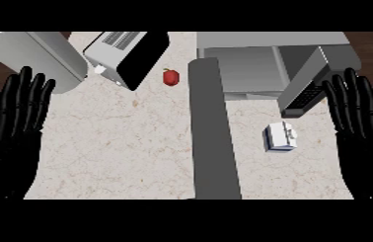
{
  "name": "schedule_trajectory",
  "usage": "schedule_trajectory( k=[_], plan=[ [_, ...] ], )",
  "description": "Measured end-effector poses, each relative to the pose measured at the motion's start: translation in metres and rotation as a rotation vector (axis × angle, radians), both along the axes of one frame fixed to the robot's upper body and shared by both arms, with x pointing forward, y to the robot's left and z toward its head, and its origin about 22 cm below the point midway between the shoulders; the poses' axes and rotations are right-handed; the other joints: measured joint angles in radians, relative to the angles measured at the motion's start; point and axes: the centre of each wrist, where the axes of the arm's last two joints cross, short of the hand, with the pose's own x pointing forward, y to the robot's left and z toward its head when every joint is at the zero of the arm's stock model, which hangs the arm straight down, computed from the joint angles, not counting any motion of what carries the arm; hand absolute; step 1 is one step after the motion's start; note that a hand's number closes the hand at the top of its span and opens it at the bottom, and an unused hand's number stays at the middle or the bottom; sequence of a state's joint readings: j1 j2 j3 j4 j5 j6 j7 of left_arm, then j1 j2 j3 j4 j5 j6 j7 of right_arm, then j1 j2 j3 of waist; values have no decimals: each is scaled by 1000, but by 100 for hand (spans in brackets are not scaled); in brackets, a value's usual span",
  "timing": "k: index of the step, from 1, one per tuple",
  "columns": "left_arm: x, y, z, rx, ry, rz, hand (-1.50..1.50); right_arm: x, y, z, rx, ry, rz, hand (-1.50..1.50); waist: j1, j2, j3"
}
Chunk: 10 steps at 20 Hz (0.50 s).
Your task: Pick up the milk, place it into the microwave and close the microwave
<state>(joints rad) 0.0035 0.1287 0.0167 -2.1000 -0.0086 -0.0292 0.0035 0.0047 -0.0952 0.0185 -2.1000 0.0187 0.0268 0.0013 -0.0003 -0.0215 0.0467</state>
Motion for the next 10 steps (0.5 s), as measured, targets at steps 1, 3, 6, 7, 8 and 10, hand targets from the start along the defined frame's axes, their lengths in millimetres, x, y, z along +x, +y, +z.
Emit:
schedule_trajectory(
  k=[1, 3, 6, 7, 8, 10],
  plan=[
    [-2, 0, 3, 7, -5, 0, -150, -1, -1, 1, 9, -2, 8, -150, 0, 4, -10],
    [-3, -6, 3, 4, -17, 5, -150, -6, -8, -1, 23, 1, 40, -150, -3, 10, -24],
    [-4, -21, -3, -22, -31, 14, -150, -10, -26, -1, 32, 3, 119, -150, -5, 16, -36],
    [-4, -23, -8, -68, -2, 32, -150, -14, -28, -1, 32, 7, 162, -150, -9, 16, -38],
    [-5, -24, -13, -107, 22, 49, -150, -16, -34, -1, 32, 11, 196, -150, -10, 17, -40],
    [-14, -28, -19, -166, 52, 65, -150, -18, -44, -4, 31, 19, 246, -150, -5, 18, -42]
  ],
)
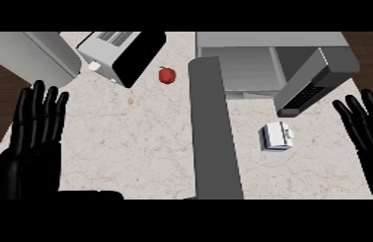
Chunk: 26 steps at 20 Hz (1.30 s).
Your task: Pick up the milk, place it into the microwave and close the microwave
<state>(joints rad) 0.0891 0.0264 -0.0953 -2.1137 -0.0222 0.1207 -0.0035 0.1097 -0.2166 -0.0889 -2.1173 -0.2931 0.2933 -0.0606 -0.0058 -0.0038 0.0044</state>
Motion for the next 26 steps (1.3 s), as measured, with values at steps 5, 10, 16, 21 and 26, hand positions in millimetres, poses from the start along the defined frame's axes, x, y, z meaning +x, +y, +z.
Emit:
schedule_trajectory(
  k=[5, 10, 16, 21, 26],
  plan=[
    [-28, -4, -13, -68, 29, 28, -150, -23, -19, -6, -4, 23, 58, -150, 3, 0, -3],
    [-62, 0, -22, -81, 40, 27, -150, -44, -28, -10, -18, 33, 47, -150, 6, 0, -4],
    [-95, 11, -26, -87, 41, 28, -150, -52, -29, -20, -67, 23, 14, -150, 11, 0, -5],
    [-119, 23, -37, -90, 49, 29, -150, -51, -28, -35, -91, 24, -13, -150, 14, 0, -4],
    [-134, 30, -37, -96, 49, 33, -150, -38, -24, -51, -112, 42, -44, -150, 16, 1, -4]
  ],
)
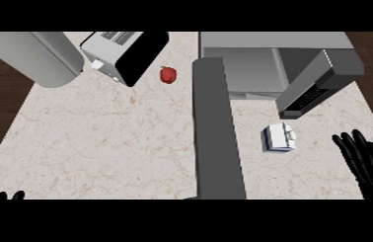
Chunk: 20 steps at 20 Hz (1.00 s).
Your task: Pick up the milk, place it into the microwave and close the microwave
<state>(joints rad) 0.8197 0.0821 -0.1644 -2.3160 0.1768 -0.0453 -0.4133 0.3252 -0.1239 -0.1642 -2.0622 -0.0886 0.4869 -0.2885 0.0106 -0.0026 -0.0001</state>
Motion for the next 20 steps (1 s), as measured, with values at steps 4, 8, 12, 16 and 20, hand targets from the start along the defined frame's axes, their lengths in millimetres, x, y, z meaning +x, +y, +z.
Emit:
schedule_trajectory(
  k=[4, 8, 12, 16, 20],
  plan=[
    [-8, 1, -3, 5, 3, 0, -150, 15, 2, -14, -31, 13, -10, -150, 1, 1, 0],
    [-17, 8, -8, 12, -5, 2, -150, 38, 6, -31, -57, 21, -21, -150, 5, 1, 0],
    [-26, 11, -6, 15, -2, 8, -150, 53, 6, -41, -89, 28, -31, -150, 4, 1, 0],
    [-29, 13, -9, 18, -6, 13, -150, 73, 7, -62, -115, 36, -52, -150, 5, 2, 0],
    [-38, 15, -11, 23, -4, 10, -150, 85, 2, -80, -134, 48, -108, -150, 7, 2, 1]
  ],
)
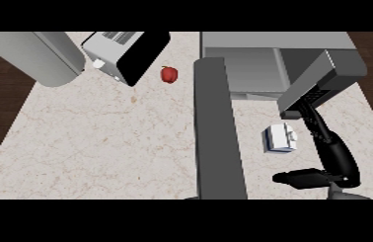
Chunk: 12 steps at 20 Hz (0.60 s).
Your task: Pick up the milk, place it into the microwave and close the microwave
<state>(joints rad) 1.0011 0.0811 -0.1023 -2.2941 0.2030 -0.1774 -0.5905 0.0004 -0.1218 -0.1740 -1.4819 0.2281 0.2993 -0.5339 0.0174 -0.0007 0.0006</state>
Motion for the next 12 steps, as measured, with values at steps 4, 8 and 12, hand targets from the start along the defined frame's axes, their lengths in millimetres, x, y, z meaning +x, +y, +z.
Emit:
schedule_trajectory(
  k=[4, 8, 12],
  plan=[
    [-6, 7, -1, 0, -5, -4, -150, 11, -10, -19, -22, 14, -30, -150, 2, 0, 0],
    [-12, 12, 1, -5, -3, -10, -150, 19, -16, -39, -29, 20, -38, -150, 2, 1, 0],
    [-8, 11, 1, -8, -4, -7, -150, 29, -16, -53, -27, 39, 0, -150, 0, 1, 0]
  ],
)
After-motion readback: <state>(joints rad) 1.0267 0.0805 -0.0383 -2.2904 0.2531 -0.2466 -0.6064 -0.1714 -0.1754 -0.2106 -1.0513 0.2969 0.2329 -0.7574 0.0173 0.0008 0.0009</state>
